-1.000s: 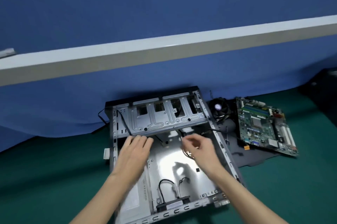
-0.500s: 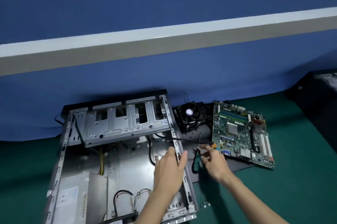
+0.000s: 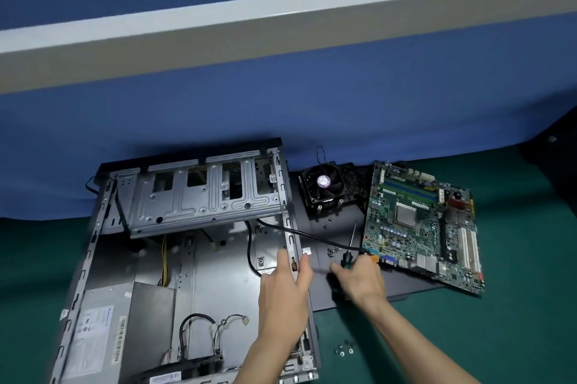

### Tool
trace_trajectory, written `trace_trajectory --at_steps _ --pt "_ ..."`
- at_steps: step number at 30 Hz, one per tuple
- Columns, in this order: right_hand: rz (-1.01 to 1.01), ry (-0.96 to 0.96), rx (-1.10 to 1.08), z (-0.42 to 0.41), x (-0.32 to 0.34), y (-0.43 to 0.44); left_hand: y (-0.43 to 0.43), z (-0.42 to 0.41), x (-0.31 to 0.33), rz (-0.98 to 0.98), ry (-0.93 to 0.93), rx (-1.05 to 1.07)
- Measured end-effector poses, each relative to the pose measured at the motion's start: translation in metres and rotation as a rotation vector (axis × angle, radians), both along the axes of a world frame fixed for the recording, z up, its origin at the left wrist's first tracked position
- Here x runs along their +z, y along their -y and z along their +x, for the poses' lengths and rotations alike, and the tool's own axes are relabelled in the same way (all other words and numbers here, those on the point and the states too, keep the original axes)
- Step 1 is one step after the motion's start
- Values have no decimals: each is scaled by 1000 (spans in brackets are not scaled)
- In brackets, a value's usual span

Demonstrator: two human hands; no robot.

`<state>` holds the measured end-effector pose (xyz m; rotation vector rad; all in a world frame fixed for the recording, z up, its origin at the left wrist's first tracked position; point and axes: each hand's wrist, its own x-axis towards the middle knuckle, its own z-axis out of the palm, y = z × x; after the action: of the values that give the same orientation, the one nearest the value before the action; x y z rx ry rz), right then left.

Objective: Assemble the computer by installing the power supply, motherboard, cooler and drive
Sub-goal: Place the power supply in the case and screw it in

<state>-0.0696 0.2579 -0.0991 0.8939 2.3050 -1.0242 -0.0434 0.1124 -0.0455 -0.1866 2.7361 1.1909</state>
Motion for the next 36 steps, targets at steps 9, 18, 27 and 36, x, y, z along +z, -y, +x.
trace_trajectory --at_steps 9,18,27,36 --pt "-204 14 103 47 2 -27 1 2 2 4 -22 -54" --pt "-100 48 178 95 -8 -40 6 35 12 -192 69 -105" --pt "-7 -26 265 104 -18 -24 6 43 18 -154 83 -116" --pt "-53 -7 384 110 -7 -32 6 45 24 -194 13 -50"
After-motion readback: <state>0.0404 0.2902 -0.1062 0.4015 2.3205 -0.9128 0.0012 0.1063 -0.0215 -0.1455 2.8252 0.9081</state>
